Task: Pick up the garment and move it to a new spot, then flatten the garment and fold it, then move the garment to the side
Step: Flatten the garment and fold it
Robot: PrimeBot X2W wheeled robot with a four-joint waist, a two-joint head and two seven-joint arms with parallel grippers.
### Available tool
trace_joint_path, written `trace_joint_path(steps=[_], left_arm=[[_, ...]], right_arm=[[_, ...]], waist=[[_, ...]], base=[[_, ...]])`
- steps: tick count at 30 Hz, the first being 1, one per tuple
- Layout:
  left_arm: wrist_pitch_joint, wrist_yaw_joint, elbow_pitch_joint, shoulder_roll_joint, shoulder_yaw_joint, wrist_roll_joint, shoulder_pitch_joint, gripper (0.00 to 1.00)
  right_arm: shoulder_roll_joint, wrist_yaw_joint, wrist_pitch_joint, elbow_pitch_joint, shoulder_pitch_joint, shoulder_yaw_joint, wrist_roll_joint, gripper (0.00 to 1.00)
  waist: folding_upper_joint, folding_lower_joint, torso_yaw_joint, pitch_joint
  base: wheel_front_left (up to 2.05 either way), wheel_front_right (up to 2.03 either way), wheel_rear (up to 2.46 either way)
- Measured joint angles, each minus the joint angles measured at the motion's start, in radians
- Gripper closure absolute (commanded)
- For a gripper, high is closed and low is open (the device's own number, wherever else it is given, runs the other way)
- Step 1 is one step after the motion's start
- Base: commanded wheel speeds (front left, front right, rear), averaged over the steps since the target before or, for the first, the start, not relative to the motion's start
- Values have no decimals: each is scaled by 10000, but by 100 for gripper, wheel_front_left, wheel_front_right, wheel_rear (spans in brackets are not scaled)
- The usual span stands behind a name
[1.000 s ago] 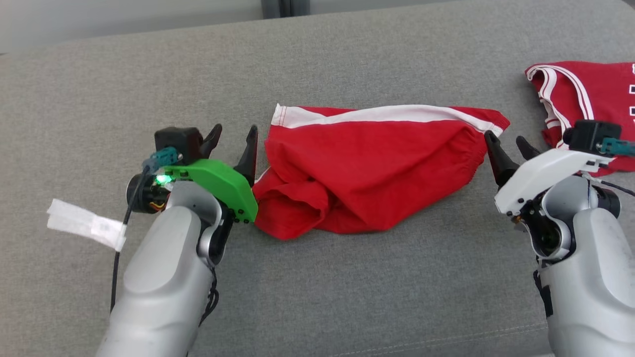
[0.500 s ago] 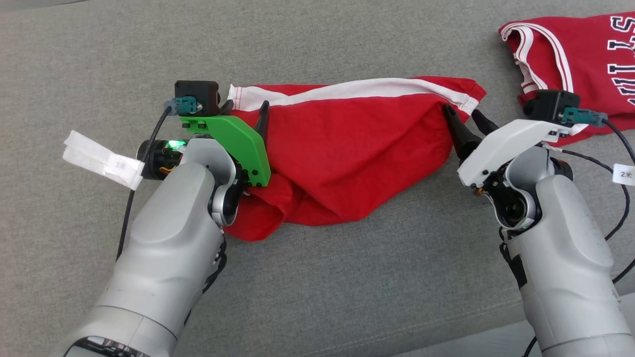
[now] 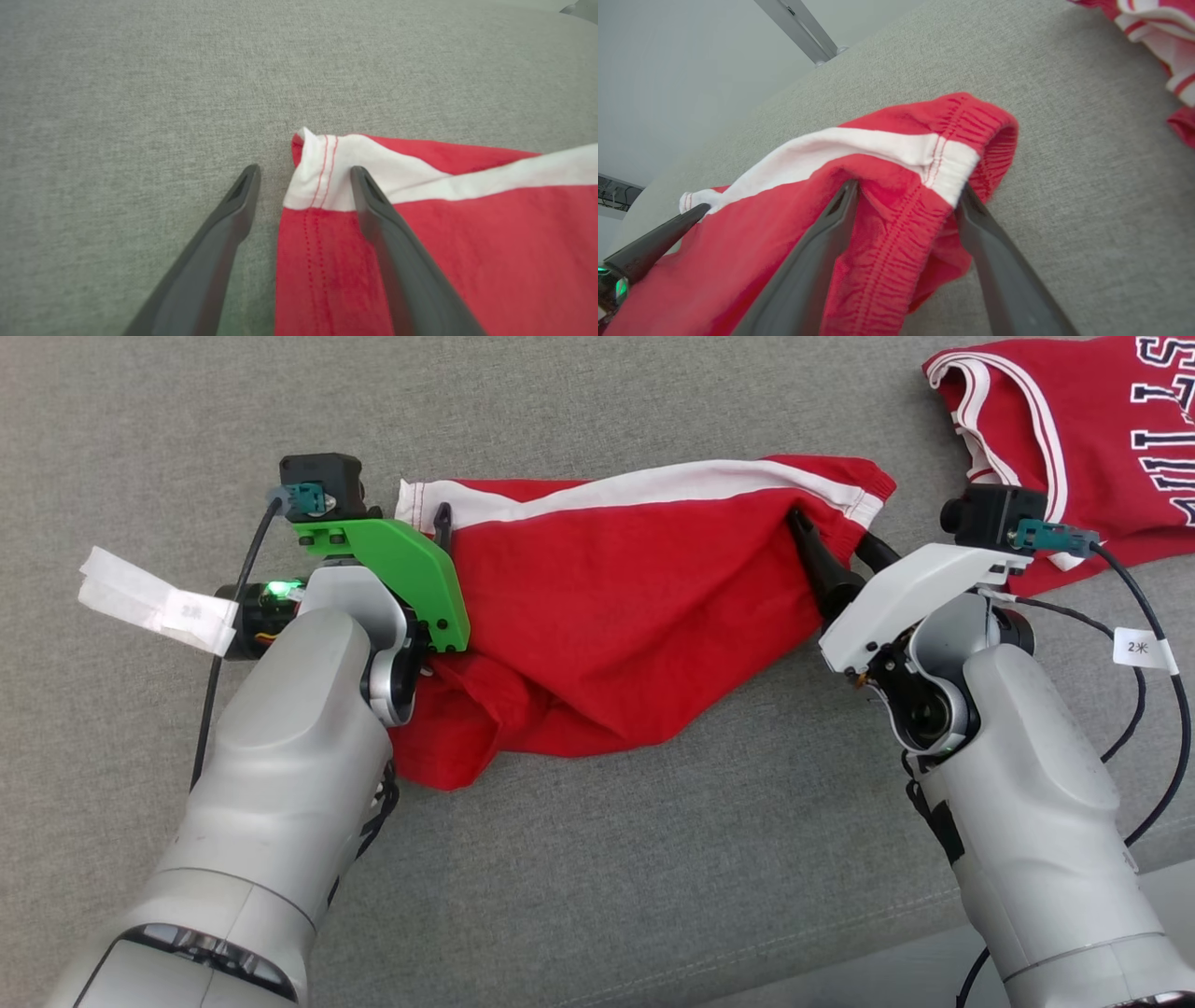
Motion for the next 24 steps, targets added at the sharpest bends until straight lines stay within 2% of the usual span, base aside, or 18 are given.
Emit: trace_joint_path(steps=[6,19,22,24], left_arm=[[-190,-341,90,0,-105,-201,-194,0],[-290,-483,75,-2,-639,-786,-355,0],[-380,-508,67,-2,-734,-957,-396,11],[-403,-489,69,-2,-817,-1032,-435,14]], right_arm=[[0,0,-107,-102,-41,134,-2,0],[0,0,-708,-337,-131,100,63,0],[0,0,-800,-403,-130,113,123,0],[4,0,-851,-441,-125,73,79,0]], waist=[[0,0,11,47],[0,0,-52,171],[0,0,-45,160],[0,0,-32,147]], base=[[0,0,0],[0,0,0],[0,0,0],[0,0,0]])
